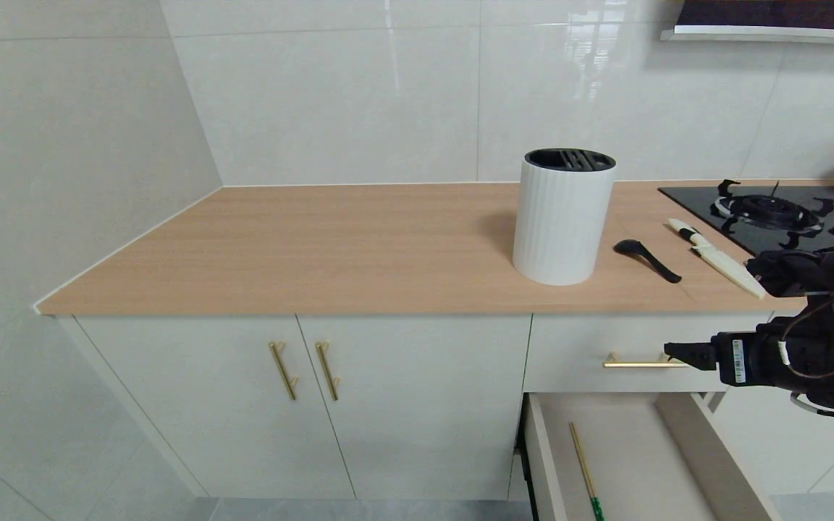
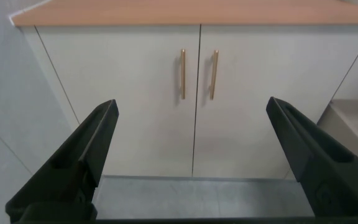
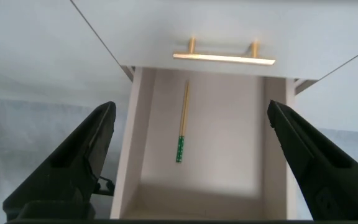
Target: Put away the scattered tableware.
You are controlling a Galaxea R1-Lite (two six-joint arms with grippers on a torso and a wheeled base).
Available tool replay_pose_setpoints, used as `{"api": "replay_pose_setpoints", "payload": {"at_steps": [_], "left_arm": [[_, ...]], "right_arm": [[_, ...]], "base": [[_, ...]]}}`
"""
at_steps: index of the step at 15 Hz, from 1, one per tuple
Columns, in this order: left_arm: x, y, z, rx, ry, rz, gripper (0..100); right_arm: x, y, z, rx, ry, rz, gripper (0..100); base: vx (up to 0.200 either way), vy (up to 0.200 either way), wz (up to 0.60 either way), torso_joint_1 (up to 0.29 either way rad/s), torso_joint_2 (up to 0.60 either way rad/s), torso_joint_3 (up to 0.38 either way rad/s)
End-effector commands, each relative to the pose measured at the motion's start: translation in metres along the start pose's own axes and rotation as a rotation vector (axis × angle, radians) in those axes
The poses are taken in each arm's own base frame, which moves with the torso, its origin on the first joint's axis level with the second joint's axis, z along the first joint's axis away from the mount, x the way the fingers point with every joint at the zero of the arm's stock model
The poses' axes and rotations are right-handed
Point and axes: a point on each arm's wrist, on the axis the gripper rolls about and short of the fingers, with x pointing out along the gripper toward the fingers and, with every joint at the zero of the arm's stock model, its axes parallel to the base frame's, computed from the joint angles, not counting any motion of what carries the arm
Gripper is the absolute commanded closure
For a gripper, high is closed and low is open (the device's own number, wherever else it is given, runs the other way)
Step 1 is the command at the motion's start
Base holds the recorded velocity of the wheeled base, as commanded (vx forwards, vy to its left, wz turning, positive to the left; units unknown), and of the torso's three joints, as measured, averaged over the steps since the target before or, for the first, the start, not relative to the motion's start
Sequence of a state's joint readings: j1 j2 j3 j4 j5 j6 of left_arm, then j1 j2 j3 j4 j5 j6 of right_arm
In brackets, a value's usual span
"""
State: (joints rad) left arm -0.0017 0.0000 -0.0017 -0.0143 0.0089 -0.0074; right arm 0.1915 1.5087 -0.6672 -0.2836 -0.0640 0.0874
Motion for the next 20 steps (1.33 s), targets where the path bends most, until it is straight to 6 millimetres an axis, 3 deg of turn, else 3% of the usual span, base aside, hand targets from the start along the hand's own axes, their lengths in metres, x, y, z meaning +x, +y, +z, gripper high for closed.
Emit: {"api": "replay_pose_setpoints", "payload": {"at_steps": [1,4,6,8,10,12,17,20], "left_arm": [[0.0,0.0,0.0,0.0,-0.001,0.0,0],[0.0,0.0,0.0,0.0,-0.001,0.0,0],[0.0,0.0,0.0,0.0,-0.001,0.0,0],[0.0,0.0,0.0,0.0,-0.001,0.0,0],[0.0,0.0,0.0,0.0,-0.001,0.0,0],[0.0,0.0,0.0,0.0,-0.001,0.0,0],[0.0,0.0,0.0,0.0,-0.001,0.0,0],[0.0,0.0,0.0,0.0,-0.001,0.0,0]], "right_arm": [[0.0,0.0,0.0,-0.001,-0.001,-0.001,0],[0.0,0.0,0.003,-0.001,-0.013,0.0,0],[0.003,-0.009,0.024,-0.017,-0.07,0.016,0],[0.016,-0.031,0.043,-0.045,-0.097,0.05,0],[0.034,-0.048,0.056,-0.078,-0.1,0.067,0],[0.067,-0.067,0.067,-0.14,-0.075,0.061,0],[0.129,-0.079,0.068,-0.163,-0.034,0.067,0],[0.156,-0.082,0.067,-0.163,-0.022,0.07,0]], "base": [[0.0,0.0,0.0,0.203,-0.51,-0.31],[0.0,0.0,0.0,0.168,-0.41,-0.25],[0.0,0.0,0.0,0.056,-0.12,-0.075],[0.0,0.0,0.0,0.0,0.0,0.0],[0.0,0.0,0.0,0.0,0.0,0.0],[0.0,0.0,0.0,0.0,0.0,0.0],[0.0,0.0,0.0,0.0,0.0,0.0],[0.0,0.0,0.0,0.0,0.0,0.0]]}}
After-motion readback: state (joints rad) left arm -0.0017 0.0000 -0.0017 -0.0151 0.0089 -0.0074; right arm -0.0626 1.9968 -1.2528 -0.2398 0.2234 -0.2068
